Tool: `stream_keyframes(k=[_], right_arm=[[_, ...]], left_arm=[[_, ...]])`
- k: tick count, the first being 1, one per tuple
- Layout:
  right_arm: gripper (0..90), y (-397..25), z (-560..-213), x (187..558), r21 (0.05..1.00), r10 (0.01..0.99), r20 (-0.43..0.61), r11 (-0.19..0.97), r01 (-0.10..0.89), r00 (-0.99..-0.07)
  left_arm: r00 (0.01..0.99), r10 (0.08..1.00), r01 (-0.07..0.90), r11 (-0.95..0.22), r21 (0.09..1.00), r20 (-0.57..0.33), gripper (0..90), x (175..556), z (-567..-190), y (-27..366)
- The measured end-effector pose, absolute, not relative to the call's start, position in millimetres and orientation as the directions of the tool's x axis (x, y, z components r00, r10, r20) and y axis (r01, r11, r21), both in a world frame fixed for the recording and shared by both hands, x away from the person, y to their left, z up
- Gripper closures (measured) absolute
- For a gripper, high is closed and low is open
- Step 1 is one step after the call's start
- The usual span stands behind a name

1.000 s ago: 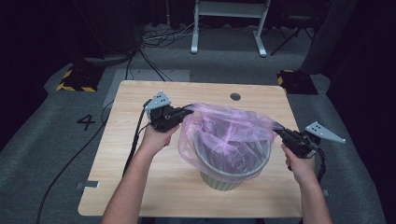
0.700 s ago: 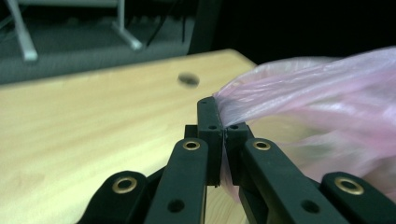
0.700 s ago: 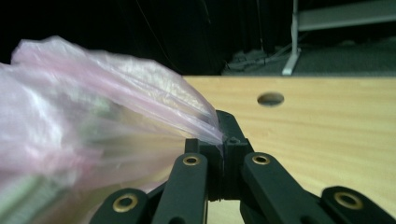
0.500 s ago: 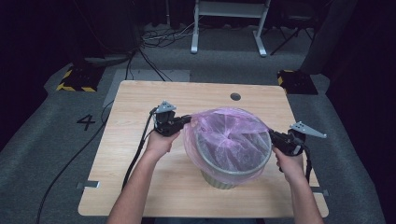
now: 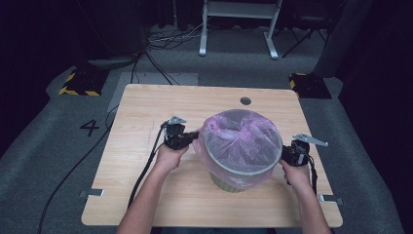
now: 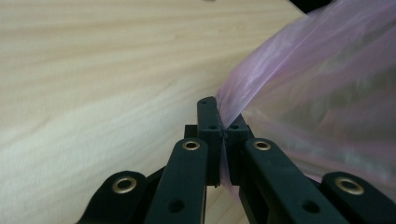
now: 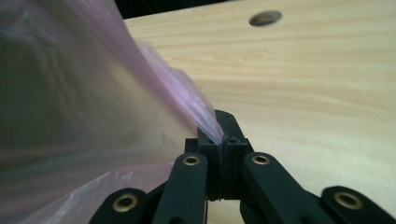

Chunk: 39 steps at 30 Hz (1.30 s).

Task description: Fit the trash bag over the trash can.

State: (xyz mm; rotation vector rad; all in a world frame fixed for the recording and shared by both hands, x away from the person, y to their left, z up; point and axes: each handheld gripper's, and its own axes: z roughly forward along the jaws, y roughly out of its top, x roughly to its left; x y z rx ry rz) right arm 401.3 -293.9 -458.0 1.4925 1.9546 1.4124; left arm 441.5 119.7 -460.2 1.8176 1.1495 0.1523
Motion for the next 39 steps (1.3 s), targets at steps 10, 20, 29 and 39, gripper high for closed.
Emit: stream_keyframes(k=[10,20,29,39], right_arm=[[90.0,-292,-484,379,0.781,0.842,0.309,0.041,0.623,-0.443],[85.6,-293,-490,375,0.795,0.821,0.337,0.014,0.606,-0.461],[36.3,-306,-463,360,0.859,0.807,0.313,-0.015,0.512,-0.501],[27.4,-319,-423,311,0.929,0.735,0.274,-0.035,0.369,-0.62]], left_arm=[[0.573,0.724,0.661,-0.133,0.738,-0.383,88.7,425,-486,122],[0.613,0.693,0.604,-0.101,0.791,-0.379,86.5,423,-487,126],[0.627,0.686,0.565,-0.075,0.822,-0.368,40.7,416,-461,147],[0.699,0.652,0.44,-0.068,0.895,-0.294,27.5,367,-420,157]])
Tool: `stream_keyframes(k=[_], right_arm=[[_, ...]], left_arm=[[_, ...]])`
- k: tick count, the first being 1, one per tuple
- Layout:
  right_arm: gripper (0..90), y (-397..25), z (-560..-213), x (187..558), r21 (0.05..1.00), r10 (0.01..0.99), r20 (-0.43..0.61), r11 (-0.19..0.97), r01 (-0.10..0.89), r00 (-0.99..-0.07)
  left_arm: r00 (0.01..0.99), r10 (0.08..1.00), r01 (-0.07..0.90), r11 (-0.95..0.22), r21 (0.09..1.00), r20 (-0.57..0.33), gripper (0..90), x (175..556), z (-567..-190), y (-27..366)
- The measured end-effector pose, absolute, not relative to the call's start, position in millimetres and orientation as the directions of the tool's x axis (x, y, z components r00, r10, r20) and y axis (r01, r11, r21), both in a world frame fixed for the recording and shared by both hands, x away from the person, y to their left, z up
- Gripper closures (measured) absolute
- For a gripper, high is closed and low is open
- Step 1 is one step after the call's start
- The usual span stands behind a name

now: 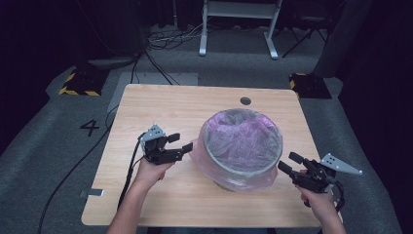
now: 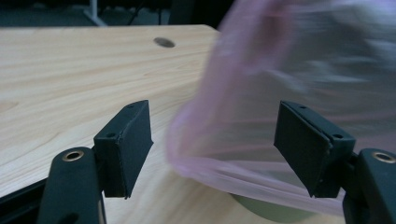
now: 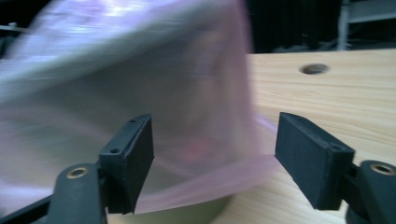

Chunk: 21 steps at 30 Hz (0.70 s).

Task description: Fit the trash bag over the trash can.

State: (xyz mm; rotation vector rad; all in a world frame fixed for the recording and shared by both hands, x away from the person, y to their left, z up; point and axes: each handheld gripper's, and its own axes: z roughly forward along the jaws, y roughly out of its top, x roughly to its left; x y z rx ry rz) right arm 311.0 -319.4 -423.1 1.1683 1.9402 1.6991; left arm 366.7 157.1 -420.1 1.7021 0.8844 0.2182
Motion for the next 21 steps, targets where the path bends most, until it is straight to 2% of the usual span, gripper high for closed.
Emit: stream_keyframes(k=[5,8,12,14,18,20,21], right_arm=[[19.7,-303,-419,287,0.939,0.666,0.251,0.008,0.343,-0.703],[18.6,-294,-420,272,0.954,0.642,0.202,0.042,0.297,-0.74],[19.3,-284,-424,260,0.967,0.624,0.118,0.103,0.232,-0.772],[20.6,-280,-426,257,0.969,0.641,0.068,0.141,0.205,-0.765],[34.8,-270,-428,259,0.968,0.678,-0.028,0.202,0.15,-0.734],[49.3,-267,-427,260,0.971,0.688,-0.048,0.201,0.127,-0.724],[59.4,-266,-427,261,0.973,0.69,-0.048,0.196,0.123,-0.722]], left_arm=[[0.768,0.583,0.395,-0.104,0.913,-0.266,24.1,332,-411,139],[0.794,0.544,0.386,-0.108,0.916,-0.271,22.4,321,-411,130],[0.83,0.521,0.331,-0.174,0.927,-0.198,19.9,310,-414,117],[0.838,0.511,0.32,-0.181,0.93,-0.19,18.8,307,-417,114],[0.832,0.518,0.332,-0.176,0.927,-0.199,19.0,309,-420,110],[0.832,0.516,0.334,-0.17,0.927,-0.205,19.7,310,-420,107],[0.833,0.517,0.331,-0.176,0.927,-0.199,20.3,309,-421,105]])
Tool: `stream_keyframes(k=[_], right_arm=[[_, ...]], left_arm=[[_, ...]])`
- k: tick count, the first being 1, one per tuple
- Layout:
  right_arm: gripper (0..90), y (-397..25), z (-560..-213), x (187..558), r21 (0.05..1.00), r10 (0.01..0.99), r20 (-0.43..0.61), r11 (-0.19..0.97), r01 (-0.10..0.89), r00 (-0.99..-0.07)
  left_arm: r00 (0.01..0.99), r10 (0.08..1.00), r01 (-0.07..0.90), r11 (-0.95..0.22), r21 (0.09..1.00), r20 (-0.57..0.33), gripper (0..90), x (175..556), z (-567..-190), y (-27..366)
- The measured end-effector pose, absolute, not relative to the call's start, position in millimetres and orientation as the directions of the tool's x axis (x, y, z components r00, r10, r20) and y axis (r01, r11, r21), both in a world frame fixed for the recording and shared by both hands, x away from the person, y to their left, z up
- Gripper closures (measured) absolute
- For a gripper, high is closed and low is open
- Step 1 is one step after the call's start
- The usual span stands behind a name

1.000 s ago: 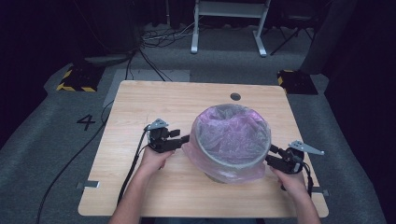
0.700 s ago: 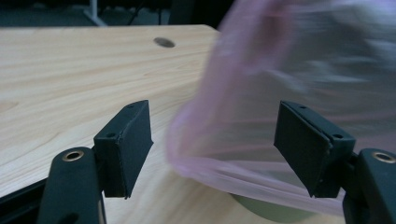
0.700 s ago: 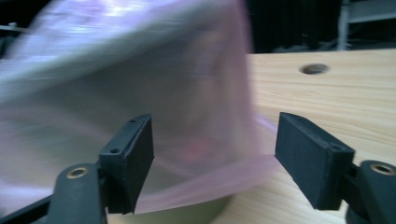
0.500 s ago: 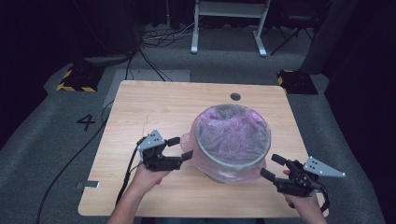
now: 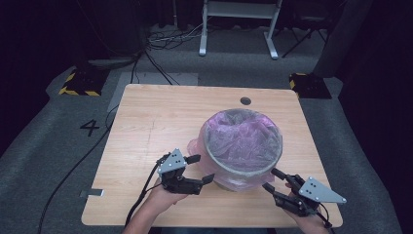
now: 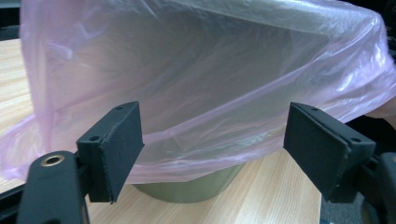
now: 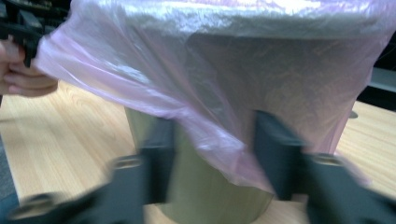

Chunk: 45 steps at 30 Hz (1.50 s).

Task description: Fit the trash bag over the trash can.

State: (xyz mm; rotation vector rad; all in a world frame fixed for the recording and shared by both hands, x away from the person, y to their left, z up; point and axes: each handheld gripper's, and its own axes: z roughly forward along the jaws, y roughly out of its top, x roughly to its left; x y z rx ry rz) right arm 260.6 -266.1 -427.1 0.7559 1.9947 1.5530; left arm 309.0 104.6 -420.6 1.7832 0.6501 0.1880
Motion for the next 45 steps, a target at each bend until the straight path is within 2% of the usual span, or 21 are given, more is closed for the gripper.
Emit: stream_keyframes(k=[3,4,10,14,23,26,31,33,35,37,39,42,44,45], right_arm=[[88.8,-266,-428,262,0.978,0.686,-0.04,0.176,0.112,-0.726],[90.0,-267,-429,264,0.978,0.677,-0.024,0.169,0.124,-0.735],[90.0,-261,-442,267,0.946,0.618,0.017,0.244,0.212,-0.786],[90.0,-259,-459,269,0.922,0.602,0.086,0.254,0.291,-0.794],[90.0,-253,-491,275,0.843,0.621,0.131,0.34,0.417,-0.772],[89.8,-253,-495,273,0.842,0.623,0.133,0.339,0.419,-0.771],[60.2,-265,-481,270,0.897,0.579,0.192,0.224,0.381,-0.793],[53.3,-274,-470,268,0.924,0.566,0.202,0.161,0.348,-0.799],[42.7,-282,-460,267,0.941,0.558,0.206,0.112,0.319,-0.804],[32.8,-285,-452,269,0.948,0.583,0.189,0.101,0.301,-0.79],[28.2,-290,-444,272,0.957,0.618,0.173,0.079,0.279,-0.767],[24.0,-294,-436,283,0.965,0.654,0.165,0.048,0.258,-0.738],[23.1,-296,-432,290,0.967,0.667,0.168,0.03,0.251,-0.725],[23.2,-297,-430,293,0.968,0.668,0.168,0.025,0.248,-0.725]], left_arm=[[0.834,0.511,0.334,-0.169,0.927,-0.207,21.7,309,-421,101],[0.834,0.509,0.338,-0.163,0.927,-0.214,21.7,310,-421,101],[0.825,0.509,0.36,-0.14,0.922,-0.245,21.4,311,-424,106],[0.82,0.516,0.374,-0.154,0.915,-0.248,21.5,312,-426,108],[0.814,0.522,0.382,-0.154,0.911,-0.253,21.5,312,-428,111],[0.816,0.522,0.37,-0.144,0.918,-0.247,21.5,310,-425,113],[0.811,0.54,0.34,-0.124,0.932,-0.224,20.6,310,-417,119],[0.803,0.561,0.328,-0.134,0.935,-0.201,20.4,310,-415,121],[0.802,0.561,0.332,-0.131,0.934,-0.206,19.6,312,-414,119],[0.81,0.55,0.328,-0.142,0.934,-0.201,19.1,311,-412,115],[0.813,0.561,0.3,-0.181,0.936,-0.152,18.4,308,-411,107],[0.814,0.566,0.284,-0.193,0.939,-0.13,18.1,309,-410,98],[0.813,0.566,0.286,-0.19,0.939,-0.133,22.2,311,-409,96],[0.818,0.558,0.289,-0.19,0.938,-0.139,30.2,312,-409,96]])
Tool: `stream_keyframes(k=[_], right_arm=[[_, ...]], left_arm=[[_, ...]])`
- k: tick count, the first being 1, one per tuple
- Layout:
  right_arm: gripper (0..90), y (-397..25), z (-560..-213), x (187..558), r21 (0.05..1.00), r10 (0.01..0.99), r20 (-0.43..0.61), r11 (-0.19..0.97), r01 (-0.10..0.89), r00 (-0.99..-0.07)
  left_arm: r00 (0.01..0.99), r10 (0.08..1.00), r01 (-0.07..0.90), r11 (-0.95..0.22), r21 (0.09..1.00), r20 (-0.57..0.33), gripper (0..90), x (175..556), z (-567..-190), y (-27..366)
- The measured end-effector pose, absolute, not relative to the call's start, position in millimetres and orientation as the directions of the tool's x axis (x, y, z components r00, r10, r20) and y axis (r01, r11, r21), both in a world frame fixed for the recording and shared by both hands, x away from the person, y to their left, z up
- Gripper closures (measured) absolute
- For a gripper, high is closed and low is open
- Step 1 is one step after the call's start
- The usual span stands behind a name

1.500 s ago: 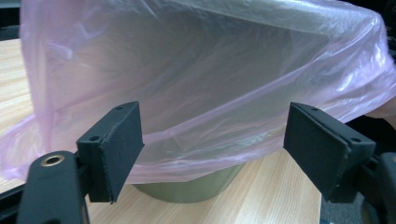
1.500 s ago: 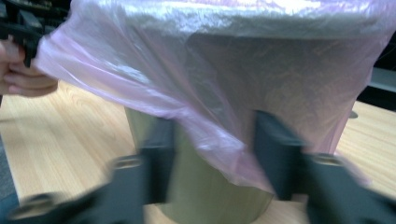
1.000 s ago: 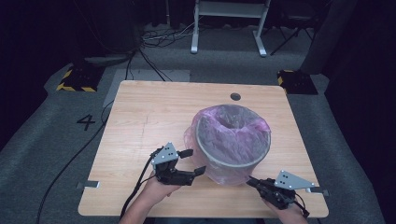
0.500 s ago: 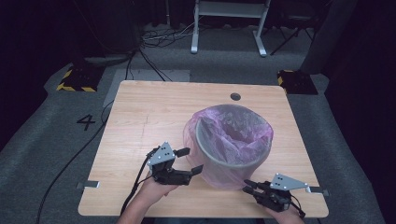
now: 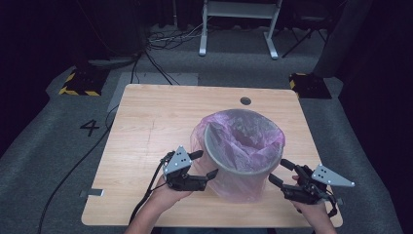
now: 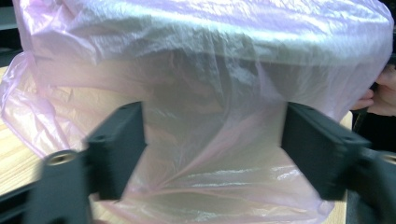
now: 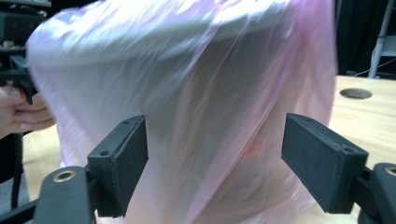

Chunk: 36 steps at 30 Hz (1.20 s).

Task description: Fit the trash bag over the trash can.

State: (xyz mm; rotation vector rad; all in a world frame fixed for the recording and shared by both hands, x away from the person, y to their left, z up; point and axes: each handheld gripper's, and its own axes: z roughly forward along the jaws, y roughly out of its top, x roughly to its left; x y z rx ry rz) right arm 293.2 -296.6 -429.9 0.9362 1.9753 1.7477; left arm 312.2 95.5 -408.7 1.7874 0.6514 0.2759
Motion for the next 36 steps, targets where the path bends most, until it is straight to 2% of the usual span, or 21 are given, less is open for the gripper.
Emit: stream_keyframes(k=[2,3,5,9,13,16,18,22,26,32,34,35,36], right_arm=[[23.8,-297,-427,299,0.968,0.673,0.166,0.026,0.248,-0.721],[25.3,-297,-427,301,0.968,0.671,0.171,0.024,0.251,-0.721],[26.2,-296,-426,303,0.968,0.673,0.165,0.028,0.248,-0.721],[27.0,-297,-427,304,0.967,0.67,0.172,0.025,0.254,-0.722],[27.4,-300,-428,305,0.966,0.688,0.175,0.018,0.258,-0.704],[27.8,-304,-431,308,0.963,0.702,0.186,0.008,0.268,-0.688],[27.8,-304,-433,311,0.958,0.707,0.193,0.014,0.285,-0.681],[28.4,-305,-437,314,0.956,0.724,0.19,0.017,0.292,-0.663],[32.5,-311,-433,315,0.97,0.743,0.167,-0.006,0.242,-0.649],[48.7,-314,-420,328,0.981,0.778,0.079,0.052,0.189,-0.623],[59.3,-312,-420,333,0.981,0.771,0.063,0.068,0.181,-0.634],[69.5,-311,-420,335,0.981,0.771,0.057,0.075,0.18,-0.635],[75.9,-311,-421,337,0.981,0.772,0.055,0.077,0.179,-0.633]], left_arm=[[0.819,0.554,0.3,-0.19,0.935,-0.149,50.5,314,-409,97],[0.817,0.558,0.296,-0.193,0.936,-0.143,68.2,315,-409,97],[0.81,0.568,0.301,-0.196,0.933,-0.143,88.6,318,-411,99],[0.811,0.578,0.278,-0.244,0.929,-0.091,90.0,320,-415,98],[0.796,0.603,0.322,-0.338,0.884,-0.059,90.0,327,-425,97],[0.776,0.627,0.391,-0.391,0.833,-0.071,90.0,336,-441,99],[0.76,0.64,0.451,-0.395,0.8,-0.113,90.0,344,-451,101],[0.752,0.651,0.466,-0.418,0.78,-0.1,90.0,353,-466,103],[0.75,0.654,0.455,-0.403,0.795,-0.098,90.0,353,-463,106],[0.745,0.657,0.462,-0.376,0.803,-0.121,90.0,354,-462,110],[0.745,0.657,0.458,-0.38,0.804,-0.114,90.0,355,-463,109],[0.744,0.658,0.462,-0.378,0.802,-0.118,90.0,356,-463,109],[0.746,0.656,0.46,-0.387,0.799,-0.112,90.0,357,-465,108]])
